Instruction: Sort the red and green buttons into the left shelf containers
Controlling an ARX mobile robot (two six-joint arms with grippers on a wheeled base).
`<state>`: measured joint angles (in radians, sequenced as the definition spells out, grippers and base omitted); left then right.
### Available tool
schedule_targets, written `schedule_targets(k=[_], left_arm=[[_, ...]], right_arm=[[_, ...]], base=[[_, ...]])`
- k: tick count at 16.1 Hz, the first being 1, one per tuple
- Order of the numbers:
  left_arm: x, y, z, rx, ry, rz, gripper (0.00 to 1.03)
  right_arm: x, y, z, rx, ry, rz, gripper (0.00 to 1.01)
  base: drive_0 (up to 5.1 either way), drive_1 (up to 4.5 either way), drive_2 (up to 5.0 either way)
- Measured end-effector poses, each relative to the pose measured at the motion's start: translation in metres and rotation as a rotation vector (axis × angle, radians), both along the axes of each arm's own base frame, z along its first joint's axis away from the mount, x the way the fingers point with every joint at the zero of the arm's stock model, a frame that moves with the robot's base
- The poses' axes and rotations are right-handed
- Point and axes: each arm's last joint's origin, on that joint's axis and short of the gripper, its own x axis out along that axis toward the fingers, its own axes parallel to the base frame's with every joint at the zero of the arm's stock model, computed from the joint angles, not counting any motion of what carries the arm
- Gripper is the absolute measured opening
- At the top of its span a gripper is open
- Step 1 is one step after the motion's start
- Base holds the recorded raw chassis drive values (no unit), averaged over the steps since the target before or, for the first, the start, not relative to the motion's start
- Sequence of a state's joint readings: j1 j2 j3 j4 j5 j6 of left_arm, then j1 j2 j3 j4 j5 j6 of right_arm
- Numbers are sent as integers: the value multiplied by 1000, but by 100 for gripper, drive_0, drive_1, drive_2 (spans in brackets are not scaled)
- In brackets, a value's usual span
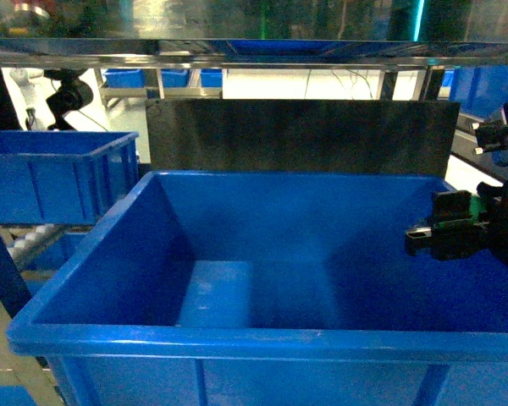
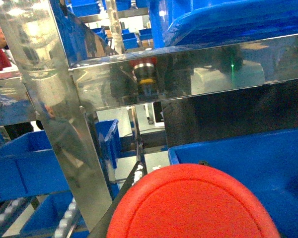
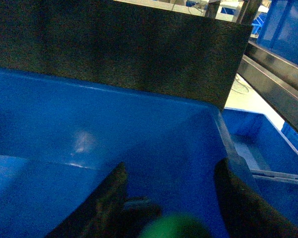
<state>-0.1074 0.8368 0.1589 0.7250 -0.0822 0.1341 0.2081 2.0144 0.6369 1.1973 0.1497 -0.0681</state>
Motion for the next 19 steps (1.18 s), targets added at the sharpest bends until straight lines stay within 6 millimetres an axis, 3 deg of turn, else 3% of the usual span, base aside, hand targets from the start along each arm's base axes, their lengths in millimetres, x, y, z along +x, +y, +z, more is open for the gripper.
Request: schedule_targets(k=[2, 5, 10, 12, 13, 16, 19], left_arm=[[0, 0, 0, 0, 0, 0, 25], [0, 0, 0, 0, 0, 0, 25], [4, -3, 0, 1, -3, -13, 25], [31, -25, 8, 19, 8, -100, 25], [52, -42, 2, 59, 50, -156, 25], [98, -66, -24, 171, 152, -169, 25], [124, -76, -56, 254, 231, -137, 25]], right_arm=[[0, 0, 0, 0, -1, 1, 78], [0, 0, 0, 0, -1, 1, 97], [0, 0, 0, 1, -1, 0, 98], [0, 0, 0, 1, -1, 1, 98], [0, 0, 0, 1, -1, 0, 98], [0, 0, 0, 1, -1, 0, 98], [0, 0, 0, 1, -1, 1, 98]], base=[[0, 0, 0], [0, 0, 0], [0, 0, 0], [0, 0, 0], [0, 0, 0], [0, 0, 0], [0, 0, 0]])
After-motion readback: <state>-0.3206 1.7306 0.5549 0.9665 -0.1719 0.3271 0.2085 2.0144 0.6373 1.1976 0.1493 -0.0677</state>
